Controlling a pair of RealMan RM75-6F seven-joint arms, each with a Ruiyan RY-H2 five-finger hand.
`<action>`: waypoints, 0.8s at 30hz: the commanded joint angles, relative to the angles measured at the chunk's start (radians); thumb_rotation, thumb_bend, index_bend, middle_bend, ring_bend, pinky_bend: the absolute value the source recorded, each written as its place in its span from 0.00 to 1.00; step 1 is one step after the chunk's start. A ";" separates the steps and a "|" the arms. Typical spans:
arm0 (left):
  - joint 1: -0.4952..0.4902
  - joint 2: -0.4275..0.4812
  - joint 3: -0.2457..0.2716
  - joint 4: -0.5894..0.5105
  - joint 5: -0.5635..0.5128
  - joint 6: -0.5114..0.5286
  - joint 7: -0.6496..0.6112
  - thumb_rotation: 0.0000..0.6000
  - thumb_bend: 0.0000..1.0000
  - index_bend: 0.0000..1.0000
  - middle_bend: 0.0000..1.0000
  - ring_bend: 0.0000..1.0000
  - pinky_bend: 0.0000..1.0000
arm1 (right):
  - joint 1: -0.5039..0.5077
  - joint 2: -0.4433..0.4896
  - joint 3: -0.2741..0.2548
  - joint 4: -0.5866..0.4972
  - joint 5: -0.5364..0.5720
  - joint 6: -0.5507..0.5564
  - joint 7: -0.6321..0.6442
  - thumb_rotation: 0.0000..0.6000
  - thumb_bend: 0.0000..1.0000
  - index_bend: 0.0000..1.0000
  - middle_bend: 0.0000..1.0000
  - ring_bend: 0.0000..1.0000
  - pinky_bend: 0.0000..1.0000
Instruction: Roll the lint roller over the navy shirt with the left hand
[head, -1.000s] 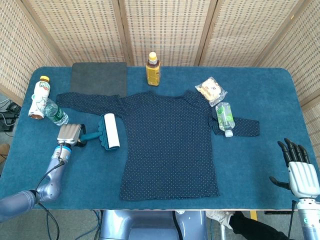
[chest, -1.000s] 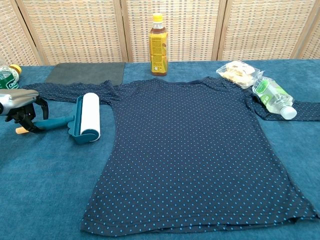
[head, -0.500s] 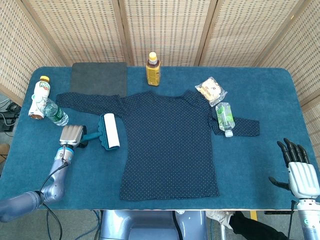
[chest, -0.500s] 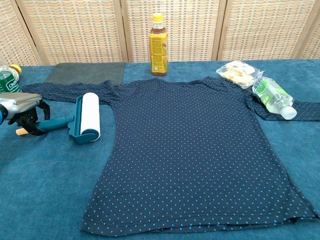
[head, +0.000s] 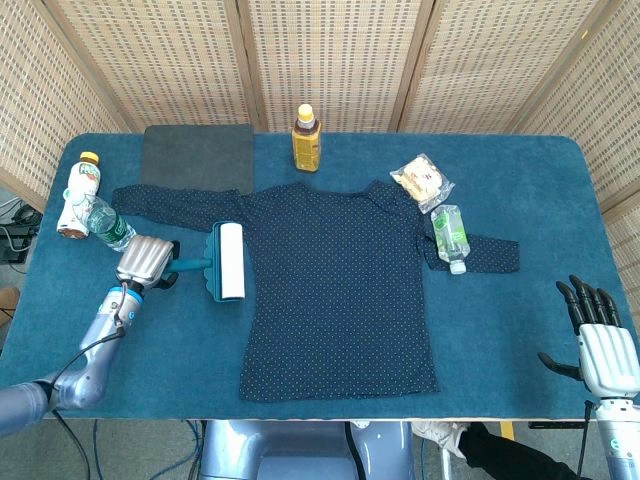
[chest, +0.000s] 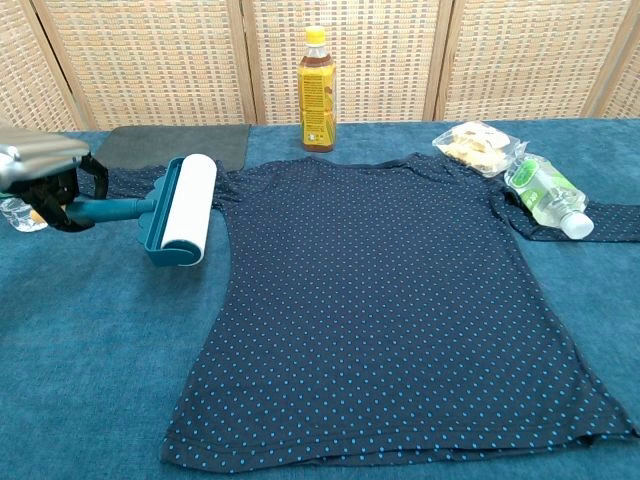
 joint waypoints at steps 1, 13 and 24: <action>-0.044 0.097 0.002 -0.111 -0.027 -0.052 0.057 1.00 0.86 0.86 0.87 0.70 0.69 | -0.002 0.005 0.003 -0.003 0.001 0.003 0.010 1.00 0.15 0.01 0.00 0.00 0.00; -0.189 0.157 0.043 -0.248 -0.306 -0.065 0.236 1.00 0.86 0.86 0.87 0.70 0.69 | -0.004 0.015 0.004 -0.004 0.002 0.006 0.026 1.00 0.15 0.01 0.00 0.00 0.00; -0.319 0.063 0.066 -0.186 -0.486 -0.031 0.345 1.00 0.87 0.86 0.87 0.70 0.70 | 0.009 0.006 0.012 0.042 0.055 -0.051 0.040 1.00 0.15 0.01 0.00 0.00 0.00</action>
